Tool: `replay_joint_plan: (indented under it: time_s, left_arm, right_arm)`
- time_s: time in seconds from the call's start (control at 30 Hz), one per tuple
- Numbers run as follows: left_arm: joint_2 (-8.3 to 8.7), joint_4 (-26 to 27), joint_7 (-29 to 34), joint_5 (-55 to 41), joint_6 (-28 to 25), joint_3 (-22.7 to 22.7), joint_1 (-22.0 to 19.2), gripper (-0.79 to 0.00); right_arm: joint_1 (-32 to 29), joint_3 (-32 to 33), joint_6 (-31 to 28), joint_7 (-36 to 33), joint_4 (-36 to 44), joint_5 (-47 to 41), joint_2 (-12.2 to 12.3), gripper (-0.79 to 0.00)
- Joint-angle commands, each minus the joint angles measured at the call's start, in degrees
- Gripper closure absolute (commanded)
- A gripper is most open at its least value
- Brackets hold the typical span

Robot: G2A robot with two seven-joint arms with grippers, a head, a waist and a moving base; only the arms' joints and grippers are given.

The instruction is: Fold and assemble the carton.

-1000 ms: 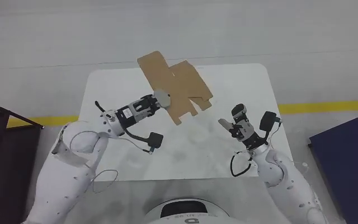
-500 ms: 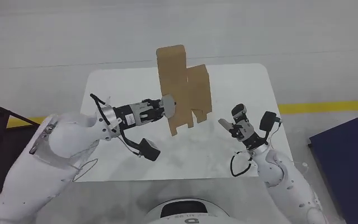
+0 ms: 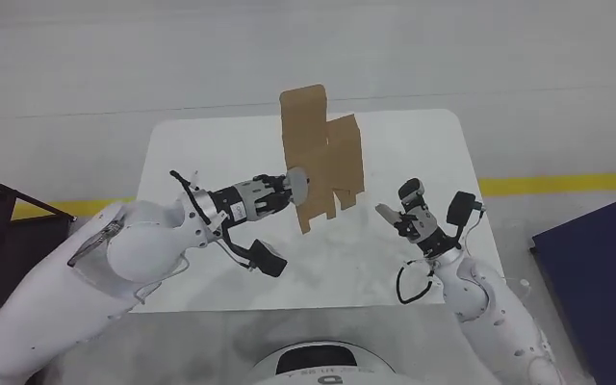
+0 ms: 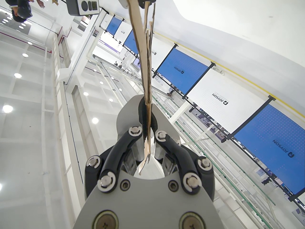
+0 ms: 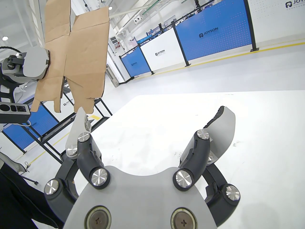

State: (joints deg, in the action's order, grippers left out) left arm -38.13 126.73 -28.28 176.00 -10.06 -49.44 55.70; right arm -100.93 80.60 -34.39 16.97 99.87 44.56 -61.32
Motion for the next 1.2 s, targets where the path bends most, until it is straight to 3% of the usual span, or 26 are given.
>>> replay_joint_plan:
  time_s: [0.0,0.3,0.33,0.47,0.73,0.9,0.97,1.03,1.17]
  left_arm:
    - [0.00,0.00,0.01,0.00,0.01,0.01,0.00,0.000]
    - [-0.03,-0.15,0.36,-0.35,0.08,-0.06,0.14,0.000]
    - [-0.22,-1.16,1.83,-3.62,0.42,-0.38,0.98,0.000]
    - [-1.40,-6.56,4.25,-31.77,2.82,-3.24,4.11,0.000]
    - [-3.94,-15.42,1.60,-75.43,4.62,-4.58,8.28,0.000]
    - [-5.65,-19.51,1.23,-98.65,-0.59,-3.78,9.84,0.000]
    - [-6.01,-19.66,2.30,-101.20,-4.76,-2.72,10.11,0.000]
    - [-5.87,-19.43,5.35,-95.77,-9.77,-2.61,8.65,0.000]
    - [-5.87,-19.43,5.35,-95.77,-9.77,-2.61,8.65,0.000]
  right_arm:
    - [0.00,0.00,0.00,0.00,0.00,0.00,0.00,-0.785]
    - [0.00,0.00,0.00,0.00,0.00,0.00,0.00,-0.785]
    - [0.00,0.00,0.00,0.00,0.00,0.00,0.00,-0.785]
    - [0.00,0.00,0.00,0.00,0.00,0.00,0.00,-0.785]
    - [0.00,0.00,0.00,0.00,0.00,0.00,0.00,-0.785]
    - [0.00,0.00,0.00,0.00,0.00,0.00,0.00,-0.785]
    - [0.00,0.00,0.00,0.00,0.00,0.00,0.00,-0.785]
    - [0.00,0.00,0.00,0.00,0.00,0.00,0.00,-0.785]
    - [0.00,0.00,0.00,0.00,0.00,0.00,0.00,-0.785]
